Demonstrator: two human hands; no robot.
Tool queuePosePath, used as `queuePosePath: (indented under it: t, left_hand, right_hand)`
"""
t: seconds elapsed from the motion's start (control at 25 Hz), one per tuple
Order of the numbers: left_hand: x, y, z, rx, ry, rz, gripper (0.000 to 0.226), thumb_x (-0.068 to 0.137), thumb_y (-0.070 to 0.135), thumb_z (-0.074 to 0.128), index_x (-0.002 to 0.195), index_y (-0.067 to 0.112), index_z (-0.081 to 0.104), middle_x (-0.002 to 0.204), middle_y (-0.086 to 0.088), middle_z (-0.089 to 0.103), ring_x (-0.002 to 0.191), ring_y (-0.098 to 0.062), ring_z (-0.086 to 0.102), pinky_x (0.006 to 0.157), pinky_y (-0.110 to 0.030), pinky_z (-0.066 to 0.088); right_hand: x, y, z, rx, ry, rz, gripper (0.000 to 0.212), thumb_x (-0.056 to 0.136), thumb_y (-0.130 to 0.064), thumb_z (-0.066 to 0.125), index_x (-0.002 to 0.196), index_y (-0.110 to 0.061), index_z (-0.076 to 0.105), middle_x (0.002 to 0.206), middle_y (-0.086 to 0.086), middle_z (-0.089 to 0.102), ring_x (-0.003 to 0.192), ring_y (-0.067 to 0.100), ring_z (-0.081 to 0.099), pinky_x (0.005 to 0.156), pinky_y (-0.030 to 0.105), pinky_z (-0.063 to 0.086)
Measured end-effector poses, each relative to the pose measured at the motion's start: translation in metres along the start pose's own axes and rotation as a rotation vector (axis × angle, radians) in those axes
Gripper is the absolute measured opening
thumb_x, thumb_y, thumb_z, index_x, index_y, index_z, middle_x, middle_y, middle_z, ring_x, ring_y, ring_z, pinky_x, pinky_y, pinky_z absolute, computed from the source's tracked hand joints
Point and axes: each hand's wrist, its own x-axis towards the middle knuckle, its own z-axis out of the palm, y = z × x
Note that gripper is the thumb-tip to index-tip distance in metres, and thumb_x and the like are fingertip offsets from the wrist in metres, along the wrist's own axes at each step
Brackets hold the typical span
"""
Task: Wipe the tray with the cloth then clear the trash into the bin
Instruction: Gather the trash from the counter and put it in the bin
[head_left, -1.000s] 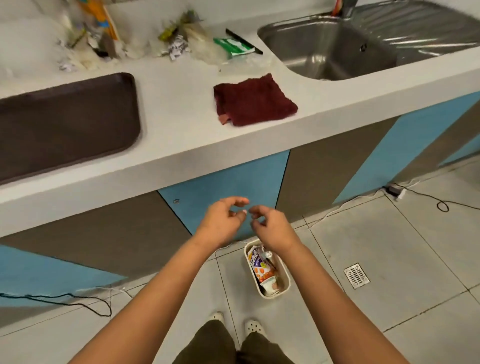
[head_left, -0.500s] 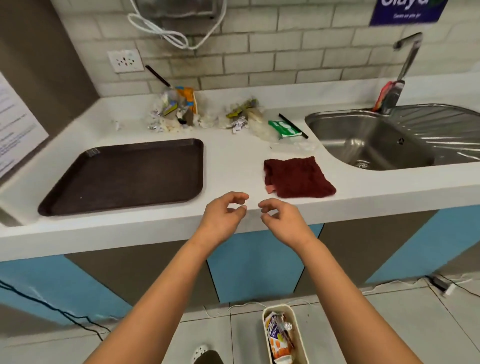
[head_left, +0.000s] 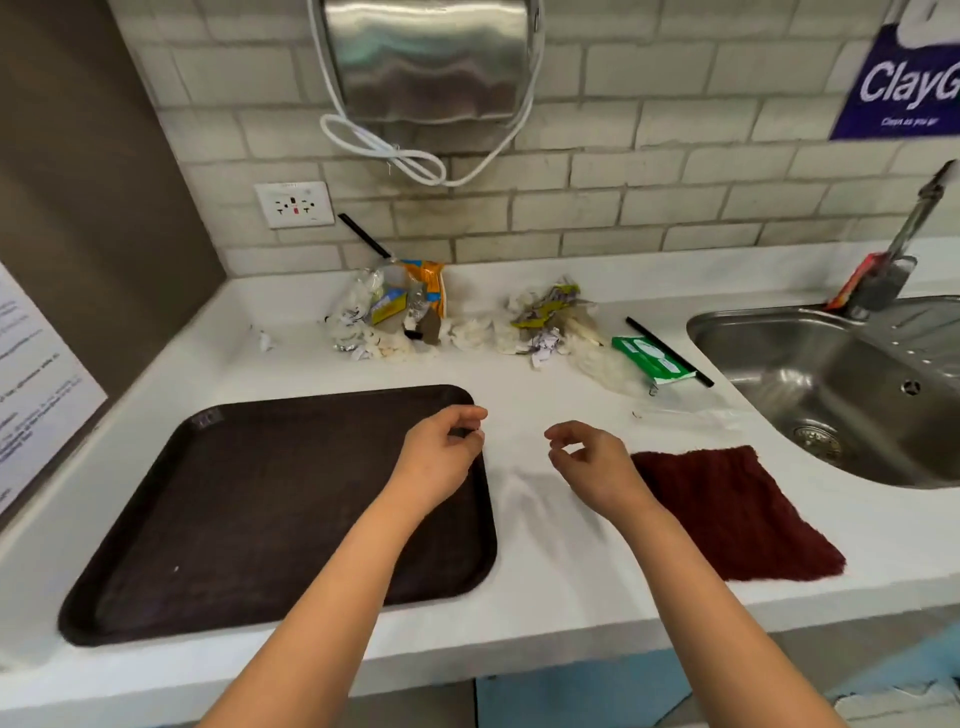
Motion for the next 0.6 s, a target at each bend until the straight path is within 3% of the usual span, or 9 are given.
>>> queuePosePath:
  t: [0.12, 0.36, 0.48, 0.6]
  left_hand:
    - [0.05, -0.011, -0.032, -0.016, 0.02, -0.011, 0.024, 0.09, 0.011, 0.056, 0.112, 0.02, 0.063, 0.104, 0.006, 0.06, 0.081, -0.004, 0.056, 0.066, -0.004, 0.041]
    - [0.128, -0.036, -0.068, 0.021, 0.057, -0.071, 0.023, 0.09, 0.011, 0.055, 0.109, 0.022, 0.063, 0.103, 0.007, 0.058, 0.068, -0.002, 0.054, 0.05, 0.001, 0.037]
    - [0.149, -0.048, -0.076, 0.06, 0.072, -0.116, 0.024, 0.09, 0.013, 0.055, 0.11, 0.024, 0.062, 0.103, 0.004, 0.06, 0.076, -0.008, 0.056, 0.062, -0.009, 0.042]
    - [0.182, -0.06, -0.083, 0.164, 0.151, -0.09, 0.028, 0.088, 0.011, 0.055, 0.115, 0.019, 0.062, 0.12, -0.001, 0.057, 0.099, -0.017, 0.057, 0.082, -0.022, 0.043]
  right_hand:
    - [0.043, -0.013, 0.018, -0.029, 0.009, 0.0, 0.018, 0.088, -0.011, 0.053, 0.098, -0.022, 0.062, 0.095, -0.006, 0.058, 0.05, 0.001, 0.05, 0.05, 0.007, 0.037]
    - [0.102, -0.02, 0.04, -0.04, 0.031, 0.044, 0.019, 0.087, -0.01, 0.054, 0.099, -0.021, 0.062, 0.098, -0.003, 0.06, 0.059, 0.006, 0.052, 0.057, 0.014, 0.039]
    - [0.123, -0.019, 0.05, -0.089, -0.006, 0.053, 0.018, 0.087, -0.011, 0.054, 0.098, -0.024, 0.06, 0.099, -0.003, 0.06, 0.059, 0.007, 0.053, 0.057, 0.014, 0.039]
    - [0.161, -0.026, 0.059, -0.105, -0.053, 0.033, 0.017, 0.088, -0.011, 0.054, 0.099, -0.022, 0.06, 0.099, -0.004, 0.059, 0.059, 0.007, 0.053, 0.056, 0.012, 0.04]
